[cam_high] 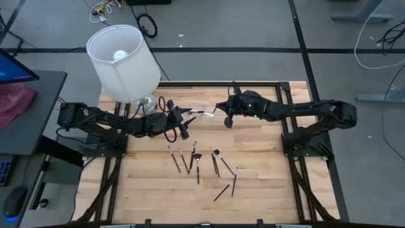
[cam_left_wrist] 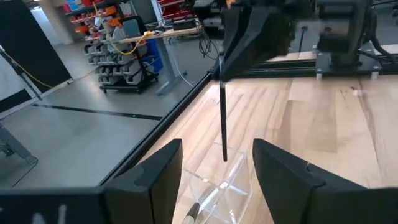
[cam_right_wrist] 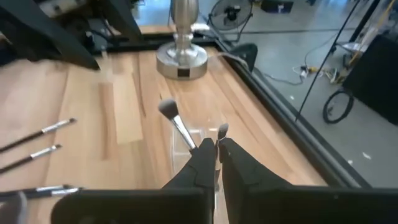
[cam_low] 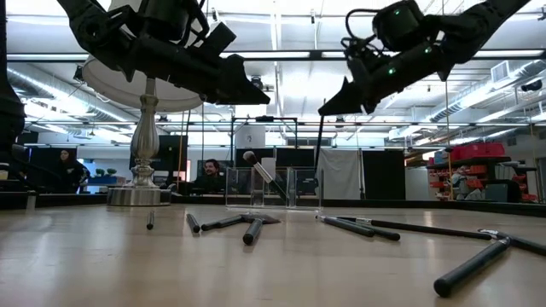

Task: Put items in baskets/containers
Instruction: Put the black eyeshadow brush into the transparent organizer

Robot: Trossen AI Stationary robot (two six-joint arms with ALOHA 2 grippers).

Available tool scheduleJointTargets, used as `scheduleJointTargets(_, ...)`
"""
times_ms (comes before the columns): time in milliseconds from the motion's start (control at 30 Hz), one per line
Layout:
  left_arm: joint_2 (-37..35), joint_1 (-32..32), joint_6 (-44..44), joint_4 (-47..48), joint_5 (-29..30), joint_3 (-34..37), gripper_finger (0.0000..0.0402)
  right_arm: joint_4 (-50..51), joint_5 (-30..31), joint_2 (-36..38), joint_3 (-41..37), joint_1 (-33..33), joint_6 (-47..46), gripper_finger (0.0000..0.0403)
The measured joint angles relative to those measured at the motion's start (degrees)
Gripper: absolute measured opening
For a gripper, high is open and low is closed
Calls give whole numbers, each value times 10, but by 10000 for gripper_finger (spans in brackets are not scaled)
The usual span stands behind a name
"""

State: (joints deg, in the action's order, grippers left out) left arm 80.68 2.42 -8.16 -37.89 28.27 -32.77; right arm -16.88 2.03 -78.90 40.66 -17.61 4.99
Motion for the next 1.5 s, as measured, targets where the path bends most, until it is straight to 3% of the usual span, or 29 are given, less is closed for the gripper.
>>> scheduleJointTargets(333,0,0,0,0,0,0,202,-8,-1,-63,0,-41,-20,14)
scheduleJointTargets(1000,0,0,0,0,0,0,202,-20,-16,-71,0,-46,-12,129)
scheduleJointTargets(1233,0,0,0,0,0,0,202,-18,-16,-38,0,-43,-10,146)
scheduleJointTargets(1500,0,0,0,0,0,0,202,29,-16,48,0,-14,2,147)
